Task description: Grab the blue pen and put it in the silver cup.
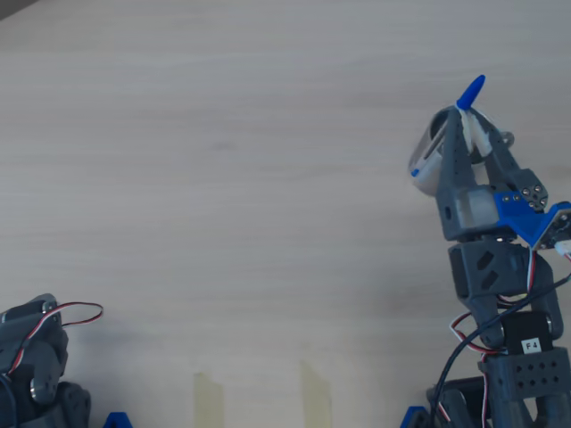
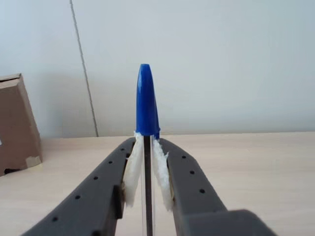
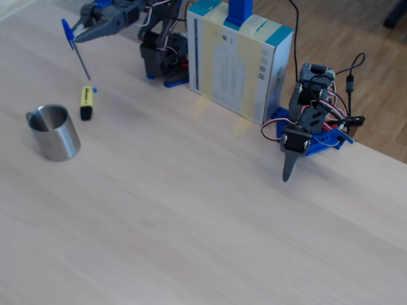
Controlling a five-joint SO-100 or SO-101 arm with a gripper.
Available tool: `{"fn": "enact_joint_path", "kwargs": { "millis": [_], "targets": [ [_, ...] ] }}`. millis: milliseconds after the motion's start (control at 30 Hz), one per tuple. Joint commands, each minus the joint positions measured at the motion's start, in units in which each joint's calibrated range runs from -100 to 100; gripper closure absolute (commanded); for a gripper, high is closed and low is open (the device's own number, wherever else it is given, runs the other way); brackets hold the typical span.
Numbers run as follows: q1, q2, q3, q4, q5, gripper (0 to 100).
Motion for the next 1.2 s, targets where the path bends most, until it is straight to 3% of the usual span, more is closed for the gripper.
{"fn": "enact_joint_path", "kwargs": {
  "millis": [0,267,867,1167],
  "targets": [
    [1.4,-0.9,-0.3,-2.4,0.6,98],
    [3.2,-0.5,-0.3,-10.0,4.2,98],
    [9.9,5.4,-1.1,-10.8,4.1,98],
    [11.4,12.6,-2.8,-17.7,4.4,98]
  ]
}}
